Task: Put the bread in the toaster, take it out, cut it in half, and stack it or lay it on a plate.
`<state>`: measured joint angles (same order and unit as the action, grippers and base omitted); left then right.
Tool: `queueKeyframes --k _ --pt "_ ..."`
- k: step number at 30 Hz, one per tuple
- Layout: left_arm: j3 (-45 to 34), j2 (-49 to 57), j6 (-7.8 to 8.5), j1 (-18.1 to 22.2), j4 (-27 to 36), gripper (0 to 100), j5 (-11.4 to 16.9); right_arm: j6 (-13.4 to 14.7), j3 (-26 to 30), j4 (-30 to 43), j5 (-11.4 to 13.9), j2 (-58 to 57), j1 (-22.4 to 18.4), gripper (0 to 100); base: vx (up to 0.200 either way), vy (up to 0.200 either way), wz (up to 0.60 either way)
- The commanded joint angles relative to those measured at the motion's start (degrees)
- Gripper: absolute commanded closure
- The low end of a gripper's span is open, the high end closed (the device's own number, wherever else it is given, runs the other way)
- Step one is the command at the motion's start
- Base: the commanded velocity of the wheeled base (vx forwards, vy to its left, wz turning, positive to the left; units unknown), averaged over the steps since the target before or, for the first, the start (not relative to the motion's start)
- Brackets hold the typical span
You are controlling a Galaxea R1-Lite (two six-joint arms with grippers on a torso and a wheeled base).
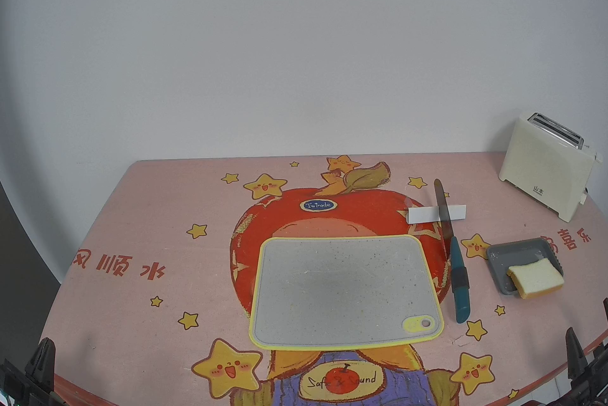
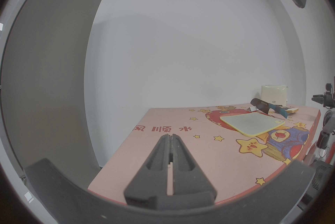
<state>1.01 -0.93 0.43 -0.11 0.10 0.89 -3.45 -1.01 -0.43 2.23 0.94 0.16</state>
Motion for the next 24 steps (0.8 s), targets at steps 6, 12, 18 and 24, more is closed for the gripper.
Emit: queueKeyframes --k 6,12,18,24 --pt "-1.01 0.93 0.01 0.02 -0.01 100 -0.01 -0.51 1.01 -0.1 0.14 -0.94 -0.07 0 0.0 0.0 0.0" --pt "-1.01 0.93 0.01 0.02 -0.01 100 -0.01 -3.41 0.92 -13.9 0.49 -0.94 -0.07 0 0.0 0.0 0.0" --pt "-1.01 0.93 0.01 0.02 0.08 100 -0.01 -2.61 1.01 -9.77 0.58 -0.94 0.02 0 0.0 0.0 0.0" --pt "-1.01 0.93 0.01 0.02 -0.01 100 -0.01 4.5 -0.22 -3.0 1.55 -0.94 0.11 0 0.0 0.0 0.0"
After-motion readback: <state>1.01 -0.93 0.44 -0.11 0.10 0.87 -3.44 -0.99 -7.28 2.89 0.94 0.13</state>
